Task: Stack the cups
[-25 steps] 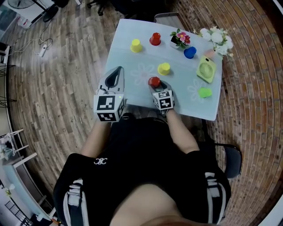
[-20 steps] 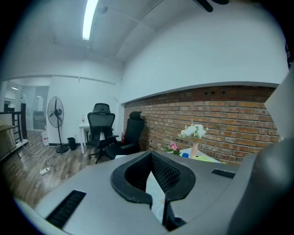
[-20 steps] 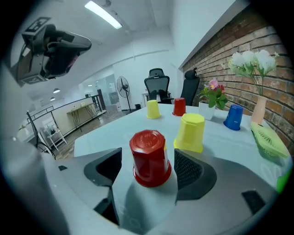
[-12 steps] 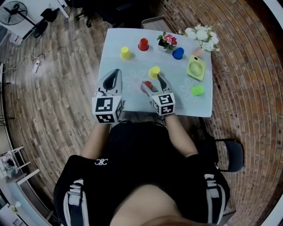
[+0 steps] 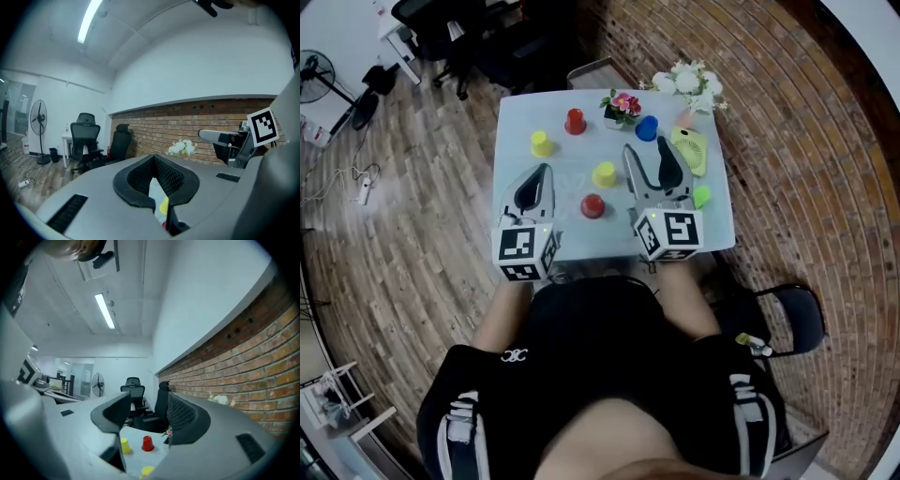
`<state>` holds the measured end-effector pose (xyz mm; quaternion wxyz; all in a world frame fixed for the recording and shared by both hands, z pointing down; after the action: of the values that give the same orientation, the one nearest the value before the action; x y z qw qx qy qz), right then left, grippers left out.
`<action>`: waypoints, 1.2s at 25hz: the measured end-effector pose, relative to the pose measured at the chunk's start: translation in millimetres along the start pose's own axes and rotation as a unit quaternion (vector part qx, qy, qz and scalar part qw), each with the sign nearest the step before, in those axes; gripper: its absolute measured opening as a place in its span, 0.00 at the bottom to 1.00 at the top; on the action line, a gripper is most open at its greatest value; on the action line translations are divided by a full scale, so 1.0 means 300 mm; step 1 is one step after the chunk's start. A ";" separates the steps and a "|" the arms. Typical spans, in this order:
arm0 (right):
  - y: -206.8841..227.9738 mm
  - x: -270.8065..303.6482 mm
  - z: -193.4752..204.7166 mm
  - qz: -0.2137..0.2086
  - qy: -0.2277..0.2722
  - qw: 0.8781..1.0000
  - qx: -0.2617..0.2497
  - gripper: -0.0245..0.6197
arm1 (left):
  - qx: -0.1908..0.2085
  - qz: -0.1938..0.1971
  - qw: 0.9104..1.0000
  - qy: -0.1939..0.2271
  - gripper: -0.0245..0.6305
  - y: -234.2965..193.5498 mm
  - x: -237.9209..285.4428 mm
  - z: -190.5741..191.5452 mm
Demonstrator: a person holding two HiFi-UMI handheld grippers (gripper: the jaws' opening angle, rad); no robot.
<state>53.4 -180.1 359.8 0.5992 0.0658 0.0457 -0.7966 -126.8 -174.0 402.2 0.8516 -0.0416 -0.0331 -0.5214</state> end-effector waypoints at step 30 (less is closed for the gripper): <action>0.330 -0.312 -0.067 0.194 0.001 0.979 -0.060 0.04 | 0.022 0.176 0.984 0.028 0.04 0.434 0.155 -0.150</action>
<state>175.1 -115.6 355.5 0.7449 0.0375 0.0805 -0.6612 10.8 -161.1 357.4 0.9313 -0.0135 -0.0124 -0.3639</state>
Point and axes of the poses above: the fingertips, and each gripper's own axes: x forward along the fingers, y to its right, z out of its underside, the point moved 1 cm from there along -x, backward along the fingers, and after that the axes turned 2 degrees about y, right-handed, at the moved point
